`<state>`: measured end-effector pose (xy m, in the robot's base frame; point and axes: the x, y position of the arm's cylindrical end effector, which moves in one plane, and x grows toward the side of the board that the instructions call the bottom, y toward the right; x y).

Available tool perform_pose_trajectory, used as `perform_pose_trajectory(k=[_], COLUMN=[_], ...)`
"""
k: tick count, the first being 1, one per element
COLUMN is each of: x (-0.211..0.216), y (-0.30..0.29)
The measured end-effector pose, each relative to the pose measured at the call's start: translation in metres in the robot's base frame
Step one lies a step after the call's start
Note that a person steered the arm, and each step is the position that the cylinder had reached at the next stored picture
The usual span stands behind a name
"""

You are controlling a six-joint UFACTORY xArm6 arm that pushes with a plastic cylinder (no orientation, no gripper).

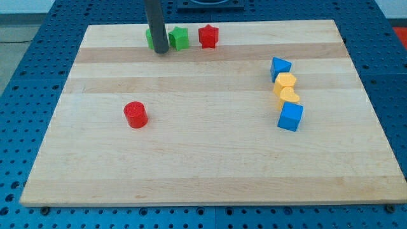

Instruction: Move the red circle to the left side of the green circle

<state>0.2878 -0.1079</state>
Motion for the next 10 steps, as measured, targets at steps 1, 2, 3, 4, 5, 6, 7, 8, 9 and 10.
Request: perform_pose_trajectory(k=[1, 2, 3, 4, 5, 6, 7, 8, 9, 10], x=[0.031, 0.078, 0.142, 0.194, 0.201, 0.201, 0.195, 0.180, 0.159, 0.131], y=[0.030, 0.047, 0.047, 0.044, 0.017, -0.021, -0.054, -0.078, -0.085, -0.078])
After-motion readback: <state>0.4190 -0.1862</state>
